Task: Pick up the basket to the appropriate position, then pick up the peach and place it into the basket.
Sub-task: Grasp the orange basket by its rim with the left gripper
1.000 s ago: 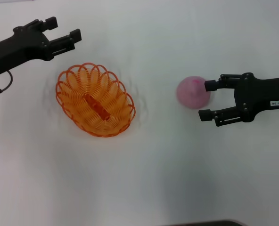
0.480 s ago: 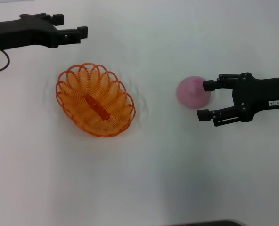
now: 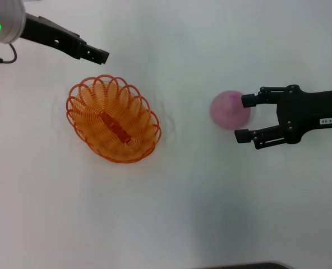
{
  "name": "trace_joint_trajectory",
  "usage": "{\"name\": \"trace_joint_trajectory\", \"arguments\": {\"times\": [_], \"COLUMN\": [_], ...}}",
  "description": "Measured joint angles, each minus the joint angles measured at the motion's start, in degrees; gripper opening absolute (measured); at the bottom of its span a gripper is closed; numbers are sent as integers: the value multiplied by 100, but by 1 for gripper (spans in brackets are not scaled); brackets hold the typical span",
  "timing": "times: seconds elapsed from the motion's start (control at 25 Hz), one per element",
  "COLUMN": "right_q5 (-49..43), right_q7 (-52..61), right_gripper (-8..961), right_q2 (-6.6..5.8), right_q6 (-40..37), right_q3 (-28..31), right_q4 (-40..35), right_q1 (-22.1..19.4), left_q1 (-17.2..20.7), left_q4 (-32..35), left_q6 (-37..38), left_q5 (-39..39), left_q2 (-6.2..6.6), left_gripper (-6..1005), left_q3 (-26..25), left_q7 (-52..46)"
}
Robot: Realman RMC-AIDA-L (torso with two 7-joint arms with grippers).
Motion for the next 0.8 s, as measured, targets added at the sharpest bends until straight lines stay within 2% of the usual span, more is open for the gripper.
{"name": "trace_joint_trajectory", "arguments": {"times": [0.12, 0.16, 0.24, 0.4, 0.52, 0.8], "right_q5": [-19, -19, -15, -28, -37, -37], "right_q7": [15, 15, 13, 8, 16, 15], "right_gripper": [945, 945, 945, 945, 945, 945], "right_q2": [-11, -11, -3, 2, 4, 16], "right_q6": [2, 2, 3, 4, 5, 14], "right_q3": [-5, -5, -7, -26, -41, -41], "right_q4": [-1, -1, -1, 0, 1, 6], "right_q1": [36, 36, 46, 109, 131, 150], "left_q1": [-417, -417, -656, -1031, -1292, -1485], "left_q4": [-32, -32, -38, -133, -357, -574], "left_q6": [398, 398, 612, 920, 1062, 1127], "left_q5": [609, 609, 997, 1384, 1515, 1538], "left_q2": [39, 39, 39, 13, 51, 153], "left_gripper": [843, 843, 843, 843, 844, 844], "left_q3": [349, 349, 487, 532, 673, 1030], "left_q7": [-518, -518, -783, -936, -1117, -1310]}}
